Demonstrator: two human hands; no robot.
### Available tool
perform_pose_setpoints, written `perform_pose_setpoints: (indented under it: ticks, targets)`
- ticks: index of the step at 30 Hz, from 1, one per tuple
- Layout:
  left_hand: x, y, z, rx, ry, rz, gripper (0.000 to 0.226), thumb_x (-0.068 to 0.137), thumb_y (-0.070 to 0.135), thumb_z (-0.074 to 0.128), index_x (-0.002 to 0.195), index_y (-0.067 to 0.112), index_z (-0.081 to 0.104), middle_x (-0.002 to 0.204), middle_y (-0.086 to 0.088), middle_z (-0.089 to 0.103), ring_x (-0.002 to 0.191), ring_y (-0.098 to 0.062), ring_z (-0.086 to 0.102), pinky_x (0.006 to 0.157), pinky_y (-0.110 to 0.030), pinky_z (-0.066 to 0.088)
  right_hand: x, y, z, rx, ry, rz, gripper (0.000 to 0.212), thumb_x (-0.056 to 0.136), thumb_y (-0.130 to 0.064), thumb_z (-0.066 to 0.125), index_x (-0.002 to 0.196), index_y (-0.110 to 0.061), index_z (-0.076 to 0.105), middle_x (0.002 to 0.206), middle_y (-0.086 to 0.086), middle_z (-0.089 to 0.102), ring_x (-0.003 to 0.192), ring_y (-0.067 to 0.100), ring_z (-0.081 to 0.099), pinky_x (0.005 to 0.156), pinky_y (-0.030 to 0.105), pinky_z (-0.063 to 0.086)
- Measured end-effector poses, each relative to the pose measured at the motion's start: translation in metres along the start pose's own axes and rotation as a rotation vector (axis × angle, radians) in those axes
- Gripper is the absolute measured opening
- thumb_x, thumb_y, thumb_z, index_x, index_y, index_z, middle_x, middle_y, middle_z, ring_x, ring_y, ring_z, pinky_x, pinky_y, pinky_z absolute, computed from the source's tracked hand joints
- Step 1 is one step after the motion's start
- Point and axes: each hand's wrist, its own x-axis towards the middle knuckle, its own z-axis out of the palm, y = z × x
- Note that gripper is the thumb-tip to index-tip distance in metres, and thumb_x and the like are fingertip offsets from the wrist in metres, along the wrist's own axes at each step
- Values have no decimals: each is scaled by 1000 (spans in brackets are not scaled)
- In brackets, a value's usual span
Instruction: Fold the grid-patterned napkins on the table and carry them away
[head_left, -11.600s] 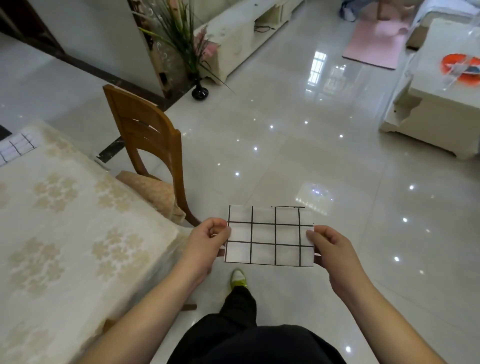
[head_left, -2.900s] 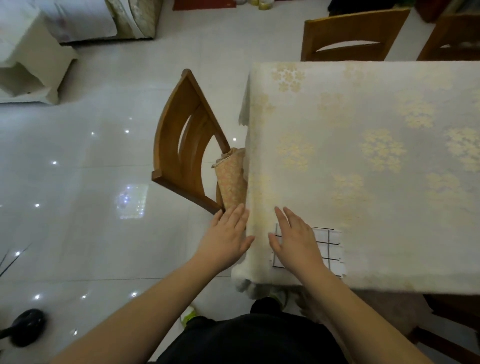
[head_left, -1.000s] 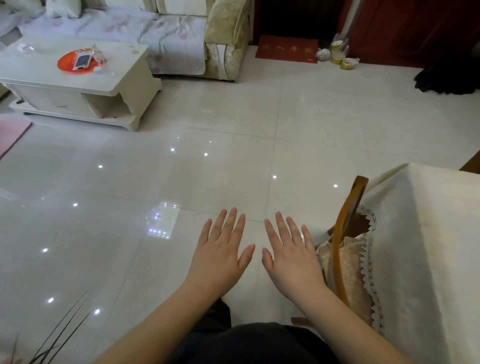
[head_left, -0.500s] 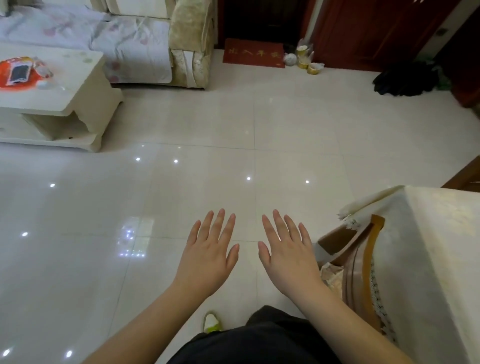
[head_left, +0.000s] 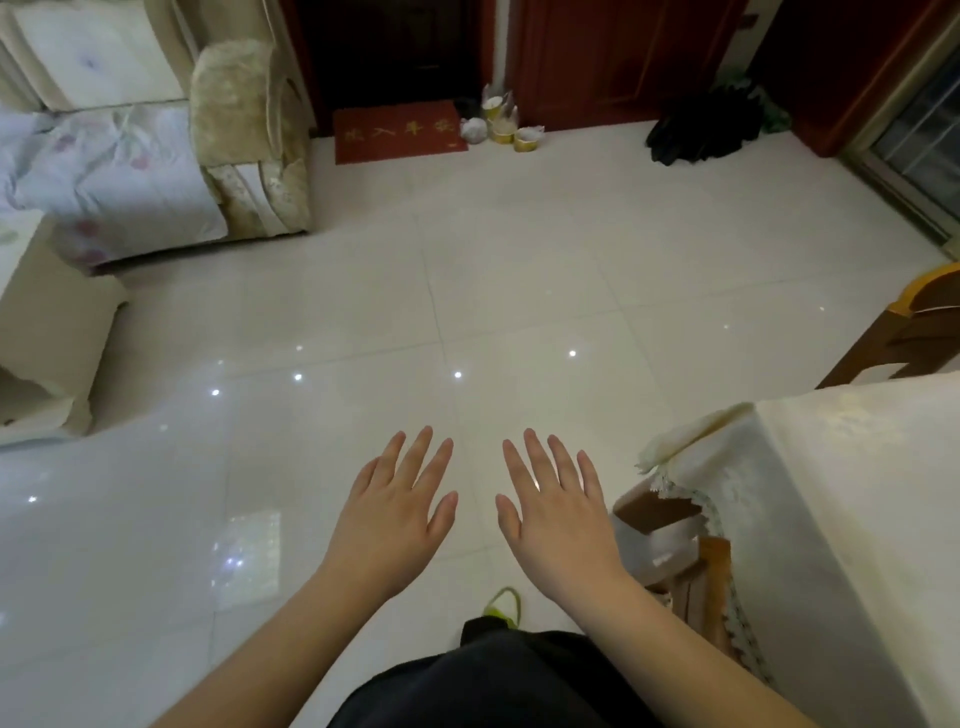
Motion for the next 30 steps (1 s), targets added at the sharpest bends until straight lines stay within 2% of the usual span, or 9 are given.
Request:
perform_pose_setpoints:
  ticks: [5,10,13,16,18,23,25,28,30]
  targets:
    - [68,14,-22,11,16,31,87,80,66,-26,155,32,0,164,4,-2,151,-20,-1,117,-36,7,57,28,-18,-16,7,41,62,94,-49,28,146,-20,43,151,7,43,138,30,41,115,49,24]
    - [130,21,-41,5,-17,75,92,71,64,-35,154,33,-9,163,6,-10,151,-18,-7,117,-34,2,104,49,-34,40,21,108,61,94,-47,28,144,-19,47,148,9,47,135,30,45,116,48,23]
    - [175,20,-45,7,-6,125,95,74,64,-34,156,31,2,164,3,0,151,-20,1,118,-37,4,136,63,-39,29,47,148,60,93,-46,29,143,-19,48,146,9,49,133,31,48,114,48,24]
    - [227,17,-46,33,-6,172,83,89,60,-19,154,27,20,161,-1,19,149,-24,19,116,-42,9,174,77,-46,16,30,208,61,93,-48,29,142,-19,50,144,9,51,131,31,51,112,49,32]
    - [263,13,-48,37,-7,200,82,91,59,-16,153,25,25,160,-3,24,147,-25,23,117,-44,13,204,84,-49,4,11,248,61,92,-48,31,141,-19,51,143,8,53,129,31,52,107,50,35]
    - [346,3,-69,11,-27,267,98,69,61,-39,155,29,-4,164,2,-7,151,-20,-8,119,-39,-6,280,99,-63,-26,-46,331,61,93,-49,26,143,-21,49,144,8,52,131,31,51,106,50,36]
    - [373,-3,-80,-5,-42,307,93,74,61,-35,156,29,-3,164,2,-6,151,-19,-8,119,-39,-6,306,102,-71,-20,-55,368,64,94,-50,19,147,-22,41,149,7,46,136,30,45,110,50,29]
    - [421,-3,-87,19,-24,400,96,75,63,-34,156,28,3,164,1,2,151,-20,1,118,-40,-3,338,114,-88,2,-78,386,75,88,-53,-6,156,-25,10,162,6,16,149,28,16,118,47,5]
    - [450,-1,-93,42,-19,444,94,77,64,-32,156,28,5,164,0,5,151,-21,4,118,-42,-1,357,121,-97,44,-95,425,83,78,-54,-21,155,-27,-6,164,2,0,151,25,0,119,45,-4]
